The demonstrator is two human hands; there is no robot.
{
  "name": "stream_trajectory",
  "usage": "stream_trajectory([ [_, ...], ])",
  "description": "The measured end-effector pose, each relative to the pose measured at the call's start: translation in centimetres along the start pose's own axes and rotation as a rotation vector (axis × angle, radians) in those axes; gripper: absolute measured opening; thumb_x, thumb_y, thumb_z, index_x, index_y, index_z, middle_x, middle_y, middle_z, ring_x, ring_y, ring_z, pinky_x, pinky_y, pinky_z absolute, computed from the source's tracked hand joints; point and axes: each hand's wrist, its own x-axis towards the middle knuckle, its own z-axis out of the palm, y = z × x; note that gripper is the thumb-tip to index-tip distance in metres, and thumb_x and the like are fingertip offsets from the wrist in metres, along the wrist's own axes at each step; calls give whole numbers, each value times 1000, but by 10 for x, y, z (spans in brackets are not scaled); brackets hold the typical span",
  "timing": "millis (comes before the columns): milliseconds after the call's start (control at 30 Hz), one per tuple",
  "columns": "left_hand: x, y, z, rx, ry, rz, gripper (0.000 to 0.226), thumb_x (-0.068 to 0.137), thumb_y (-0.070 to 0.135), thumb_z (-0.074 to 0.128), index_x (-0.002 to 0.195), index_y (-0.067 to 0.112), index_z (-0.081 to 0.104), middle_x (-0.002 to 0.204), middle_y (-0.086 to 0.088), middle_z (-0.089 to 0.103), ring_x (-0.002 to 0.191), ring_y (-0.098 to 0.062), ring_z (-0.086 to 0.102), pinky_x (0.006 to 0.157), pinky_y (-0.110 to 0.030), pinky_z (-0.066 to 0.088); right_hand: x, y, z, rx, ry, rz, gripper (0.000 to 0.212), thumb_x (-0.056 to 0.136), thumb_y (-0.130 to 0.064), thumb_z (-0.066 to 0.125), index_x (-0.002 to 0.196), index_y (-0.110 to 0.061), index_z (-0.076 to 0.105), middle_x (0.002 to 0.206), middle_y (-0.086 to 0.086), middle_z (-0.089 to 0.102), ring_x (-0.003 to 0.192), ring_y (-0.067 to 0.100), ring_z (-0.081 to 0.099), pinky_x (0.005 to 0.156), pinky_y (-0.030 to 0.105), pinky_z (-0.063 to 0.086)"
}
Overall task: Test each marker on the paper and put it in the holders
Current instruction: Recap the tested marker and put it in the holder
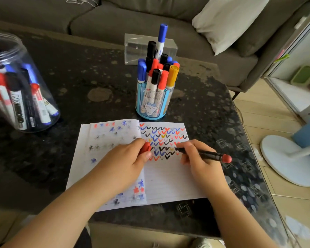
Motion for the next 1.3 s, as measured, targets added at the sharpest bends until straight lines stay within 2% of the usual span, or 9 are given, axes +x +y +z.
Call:
stream_trajectory([
  [300, -1, 1, 1, 5, 11, 26, 21, 95, 46, 33, 95, 27, 43, 91, 8, 62, 82, -6, 58, 73, -30, 53, 3, 18, 3, -77, -24, -63, 35, 86, -9, 64, 61, -13, 39, 47, -11, 37, 45, 3, 31, 43, 14, 25],
  [400, 0, 2, 3, 11, 25, 8, 29, 95, 46, 31, 110, 26, 45, 103, 6, 63, 92, -7, 58, 81, -32, 53, 3, 19, 4, -96, -43, -44, 32, 85, -14, 66, 63, -12, 43, 50, 0, 44, 45, 8, 35, 42, 19, 28],
  [500, 1, 2, 5, 31, 41, 13, 27, 96, 45, 30, 108, 26, 44, 103, 6, 63, 91, -7, 59, 80, -32, 53, 3, 16, 6, -147, -49, -44, 30, 85, -15, 66, 64, -12, 45, 55, 12, 52, 46, 9, 39, 43, 20, 31],
  [667, 1, 2, 5, 41, 65, 11, 27, 96, 45, 30, 109, 26, 44, 102, 6, 63, 89, -7, 59, 79, -30, 53, 4, 15, 6, -145, -43, -28, 35, 84, -7, 63, 60, -12, 38, 50, -9, 38, 47, 4, 31, 45, 14, 25],
  [767, 0, 3, 5, 6, 71, 1, 26, 96, 45, 32, 108, 26, 45, 104, 7, 62, 91, -7, 58, 78, -26, 53, 5, 16, 6, -166, 11, -22, 35, 85, -7, 63, 61, -12, 37, 49, -10, 38, 46, 4, 32, 44, 13, 26],
  [900, 2, 7, 0, -199, 164, -71, 20, 94, 44, 41, 101, 28, 51, 104, 12, 59, 85, -2, 54, 66, -8, 42, 1, 11, 5, -100, 90, -21, 33, 85, -11, 67, 62, -13, 43, 51, -7, 43, 47, 3, 34, 45, 13, 27],
  [1033, 5, 8, -11, -819, 226, -289, 17, 92, 35, 54, 85, 23, 64, 72, 8, 63, 71, -9, 56, 73, -25, 48, -11, -19, 6, 133, 80, -54, 26, 79, -27, 72, 67, -11, 55, 55, -2, 55, 50, 4, 43, 49, 14, 34],
  [1133, 4, 11, -21, -1280, 149, -378, 10, 91, 16, 57, 87, 11, 64, 59, -1, 59, 60, -14, 51, 60, -28, 47, -23, -46, 13, 241, -8, -92, 26, 77, -41, 63, 67, -17, 62, 55, 5, 57, 50, 11, 46, 51, 18, 39],
  [1300, -5, 10, -31, -1402, -13, -277, 23, 78, 16, 62, 97, 4, 63, 66, -7, 62, 59, -13, 56, 54, -24, 49, -27, -74, 25, 421, 49, -68, 20, 78, -24, 52, 59, -21, 49, 47, 6, 51, 43, 14, 42, 43, 19, 34],
])
